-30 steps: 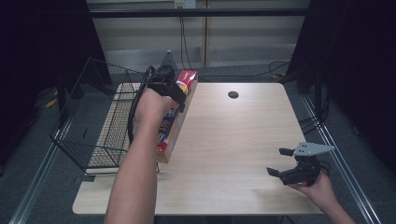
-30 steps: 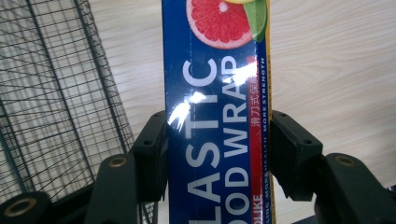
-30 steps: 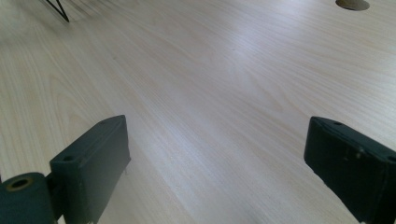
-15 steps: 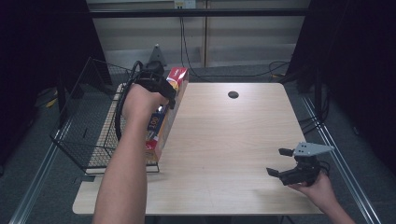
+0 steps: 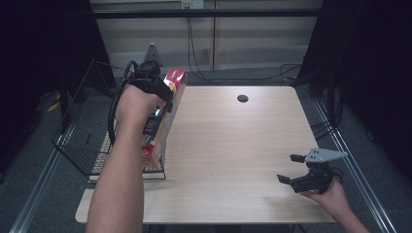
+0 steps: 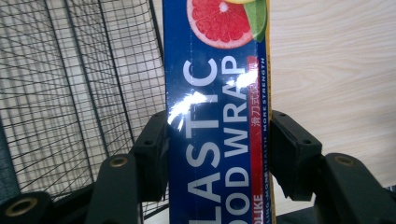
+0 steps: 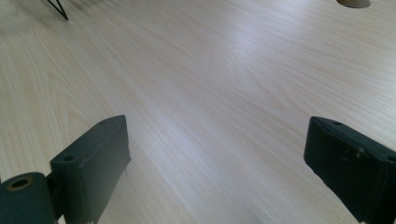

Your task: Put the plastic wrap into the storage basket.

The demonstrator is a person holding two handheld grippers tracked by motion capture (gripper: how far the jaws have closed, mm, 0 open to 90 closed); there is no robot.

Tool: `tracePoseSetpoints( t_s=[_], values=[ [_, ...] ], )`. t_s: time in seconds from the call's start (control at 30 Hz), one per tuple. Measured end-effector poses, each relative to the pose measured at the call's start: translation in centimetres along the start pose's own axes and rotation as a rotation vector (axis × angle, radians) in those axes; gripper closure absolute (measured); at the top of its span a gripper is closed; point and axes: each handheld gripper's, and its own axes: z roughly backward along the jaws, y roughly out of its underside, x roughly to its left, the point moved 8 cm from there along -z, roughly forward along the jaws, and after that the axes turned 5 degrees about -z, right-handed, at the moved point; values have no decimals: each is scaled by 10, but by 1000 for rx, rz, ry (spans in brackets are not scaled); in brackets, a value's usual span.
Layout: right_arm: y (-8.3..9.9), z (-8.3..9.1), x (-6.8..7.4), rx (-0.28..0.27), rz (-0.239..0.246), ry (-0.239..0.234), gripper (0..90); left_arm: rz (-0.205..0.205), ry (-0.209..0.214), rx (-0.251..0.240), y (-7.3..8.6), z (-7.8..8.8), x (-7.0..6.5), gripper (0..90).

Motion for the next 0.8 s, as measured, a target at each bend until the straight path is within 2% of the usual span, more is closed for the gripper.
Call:
tracePoseSetpoints(
  t_s=[0.27, 0.37, 0.53, 0.6, 0.8],
  values=[
    [0, 0, 0, 0, -4, 2, 67, 13, -5, -10, 3, 9, 13, 459],
    [0, 0, -1, 1, -3, 3, 67, 33, -15, -12, 6, 13, 21, 459],
    [1, 0, -1, 5, -5, 3, 67, 43, -18, -12, 8, 17, 28, 459],
    [1, 0, -1, 3, -3, 5, 67, 62, -19, -13, 9, 20, 32, 459],
    [1, 0, -1, 2, -4, 7, 66, 67, -27, -15, 12, 25, 41, 459]
  ],
)
